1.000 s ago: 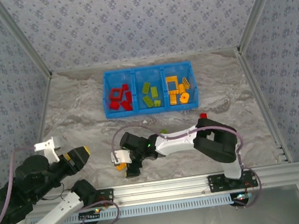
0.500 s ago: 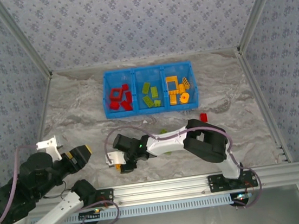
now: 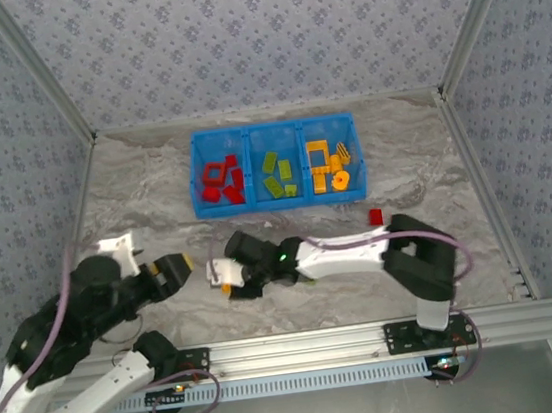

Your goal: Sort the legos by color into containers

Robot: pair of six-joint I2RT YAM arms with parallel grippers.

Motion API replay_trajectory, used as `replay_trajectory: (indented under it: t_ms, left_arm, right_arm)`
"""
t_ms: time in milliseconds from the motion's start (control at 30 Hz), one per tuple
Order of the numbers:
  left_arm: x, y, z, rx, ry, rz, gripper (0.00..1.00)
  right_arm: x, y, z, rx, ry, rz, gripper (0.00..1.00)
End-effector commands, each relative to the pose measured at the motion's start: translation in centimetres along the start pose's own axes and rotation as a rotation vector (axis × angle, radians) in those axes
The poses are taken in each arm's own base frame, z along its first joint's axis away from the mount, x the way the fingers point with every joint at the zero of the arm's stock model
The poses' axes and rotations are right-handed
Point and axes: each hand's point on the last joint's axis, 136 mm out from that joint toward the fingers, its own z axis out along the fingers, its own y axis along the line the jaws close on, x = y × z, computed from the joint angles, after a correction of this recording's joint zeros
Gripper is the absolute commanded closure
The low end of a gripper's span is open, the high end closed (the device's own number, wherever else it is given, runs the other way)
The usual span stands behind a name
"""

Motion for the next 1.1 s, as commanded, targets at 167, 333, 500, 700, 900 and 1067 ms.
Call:
replay_trajectory:
  t_ms: [167, 333, 500, 700, 900, 1067]
  left_arm:
    - [-1.2, -10.3, 8.6, 0.219, 0.059, 0.109, 0.42]
    - [-0.7, -14.8, 12.7, 0.183, 0.068, 0.270, 0.41]
    - [1.2, -16.8, 17.1, 0.179, 0.095, 0.276, 0.42]
    - [2.0, -18.4, 18.9, 0.160, 0.079, 0.305, 0.42]
    - [1.8, -18.1, 18.5, 0.153, 0.069, 0.305, 0.42]
    - [1.7, -17.7, 17.8, 0.152, 0.055, 0.303, 0.42]
  right_arm:
    - [5.6, -11.1, -13.7, 0.410, -0.044, 0.386, 0.74]
    - [11.6, -15.1, -19.4, 0.580, -0.042, 0.635, 0.72]
    - [16.2, -19.3, -21.6, 0.704, 0.010, 0.888, 0.72]
    - [19.0, -23.4, -20.6, 0.763, 0.164, 1.128, 0.73]
    - [19.5, -26.5, -17.8, 0.753, 0.235, 1.238, 0.69]
    - [21.2, -27.4, -15.6, 0.752, 0.302, 1.317, 0.68]
